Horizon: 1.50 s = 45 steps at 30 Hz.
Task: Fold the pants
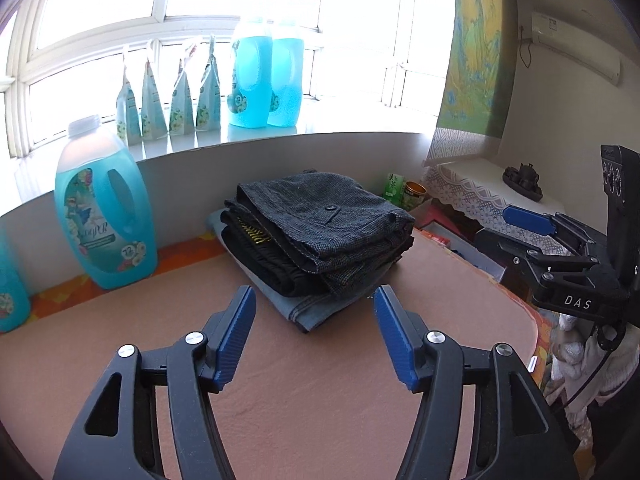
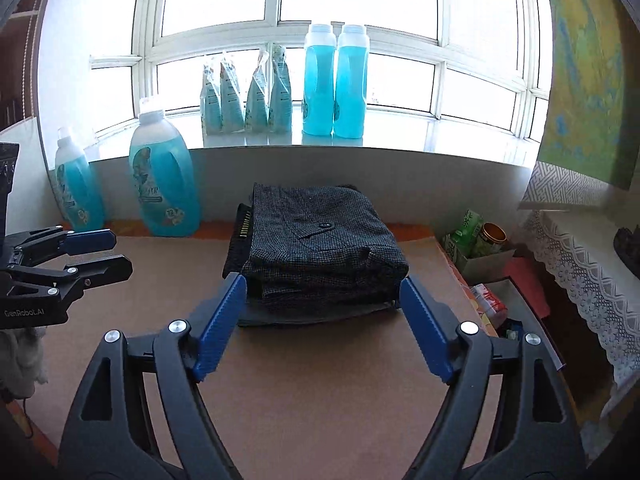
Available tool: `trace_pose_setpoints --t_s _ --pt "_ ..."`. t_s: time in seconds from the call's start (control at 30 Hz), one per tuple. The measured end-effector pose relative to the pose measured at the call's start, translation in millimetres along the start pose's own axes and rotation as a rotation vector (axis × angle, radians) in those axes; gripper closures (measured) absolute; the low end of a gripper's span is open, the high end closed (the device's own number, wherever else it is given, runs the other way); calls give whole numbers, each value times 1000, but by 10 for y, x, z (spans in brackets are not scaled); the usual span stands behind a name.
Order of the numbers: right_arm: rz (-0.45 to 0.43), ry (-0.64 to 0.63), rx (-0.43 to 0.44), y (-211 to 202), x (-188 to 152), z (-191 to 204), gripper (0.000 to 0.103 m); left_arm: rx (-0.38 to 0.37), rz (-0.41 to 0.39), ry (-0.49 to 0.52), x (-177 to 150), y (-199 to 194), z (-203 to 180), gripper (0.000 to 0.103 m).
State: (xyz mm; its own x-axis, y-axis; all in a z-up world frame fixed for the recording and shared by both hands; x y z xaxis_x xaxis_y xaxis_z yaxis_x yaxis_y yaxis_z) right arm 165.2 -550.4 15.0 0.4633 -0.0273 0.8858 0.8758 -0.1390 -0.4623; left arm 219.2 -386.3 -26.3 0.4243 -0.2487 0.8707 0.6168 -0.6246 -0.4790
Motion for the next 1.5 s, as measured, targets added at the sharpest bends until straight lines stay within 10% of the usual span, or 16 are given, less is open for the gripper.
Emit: trace_pose_setpoints --t_s 0.6,1.5 --pt "-77 27 -49 -960 -326 324 1 7 -20 3 -513 -960 -31 23" --pt "-77 192 -151 -1336 -798 295 0 94 -43 -44 -1197 -1570 -24 23"
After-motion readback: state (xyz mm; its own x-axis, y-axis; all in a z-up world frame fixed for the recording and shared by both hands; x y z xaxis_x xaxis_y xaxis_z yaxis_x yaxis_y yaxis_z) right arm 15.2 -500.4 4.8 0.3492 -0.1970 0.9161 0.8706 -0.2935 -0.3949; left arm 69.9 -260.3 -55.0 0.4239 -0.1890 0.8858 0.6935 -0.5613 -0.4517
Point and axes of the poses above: each gripper's, at about its wrist camera, not at the fingertips, and y roughly the way its jaws point, z to its left, x to its top, the point moved 8 cm from there along y, roughly the way its jaws point, and after that the axes turned 5 degrees about -z, right-handed, at the moved point
